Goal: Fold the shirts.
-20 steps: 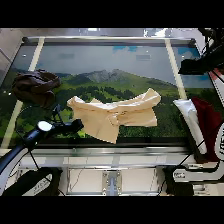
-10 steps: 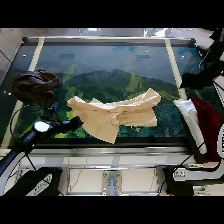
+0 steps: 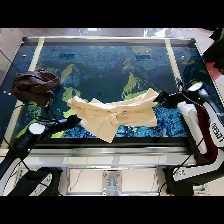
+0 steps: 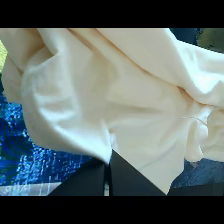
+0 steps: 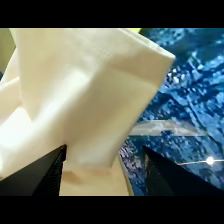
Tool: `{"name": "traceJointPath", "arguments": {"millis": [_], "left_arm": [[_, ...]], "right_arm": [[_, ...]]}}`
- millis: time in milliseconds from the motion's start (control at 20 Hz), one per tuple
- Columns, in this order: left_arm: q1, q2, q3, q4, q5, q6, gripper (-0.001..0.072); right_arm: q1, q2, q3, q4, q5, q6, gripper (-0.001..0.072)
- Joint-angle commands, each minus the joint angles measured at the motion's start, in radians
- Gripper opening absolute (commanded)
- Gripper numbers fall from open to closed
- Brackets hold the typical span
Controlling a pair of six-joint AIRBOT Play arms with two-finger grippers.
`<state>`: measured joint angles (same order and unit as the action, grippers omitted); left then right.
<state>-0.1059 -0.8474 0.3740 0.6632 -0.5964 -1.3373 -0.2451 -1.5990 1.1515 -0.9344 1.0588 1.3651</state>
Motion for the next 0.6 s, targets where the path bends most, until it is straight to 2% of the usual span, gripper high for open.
{"name": "traceJointPath", "arguments": {"millis": [0,100,150,200,250,400,550], "left_arm": [[0.001,0.005,0.001,0.002,0.003,0.000,0.0015],[0.001,0.005,0.001,0.002,0.003,0.000,0.0015],[0.002,0.005,0.001,0.002,0.012,0.000,0.0015],[0.005,0.005,0.004,0.002,0.019,0.000,0.0015],[0.019,0.008,0.015,0.002,0.018,0.000,0.0015],[0.127,0.068,0.109,0.002,-0.068,0.000,0.0015],[0.322,0.183,0.264,0.003,-0.300,0.006,0.0014]], "right_arm": [[0.036,-0.061,-0.026,0.070,-0.128,-0.036,0.0545],[0.042,-0.060,-0.015,0.097,-0.158,-0.069,0.0539],[0.042,-0.060,-0.002,0.106,-0.158,-0.074,0.0445],[0.040,-0.059,0.017,0.109,-0.139,-0.078,0.0162],[0.040,-0.058,0.042,0.112,-0.100,-0.095,0.0026],[0.039,-0.009,0.153,0.101,0.070,-0.167,0.0015],[0.039,0.137,0.281,0.013,0.222,-0.172,0.0014]]}}
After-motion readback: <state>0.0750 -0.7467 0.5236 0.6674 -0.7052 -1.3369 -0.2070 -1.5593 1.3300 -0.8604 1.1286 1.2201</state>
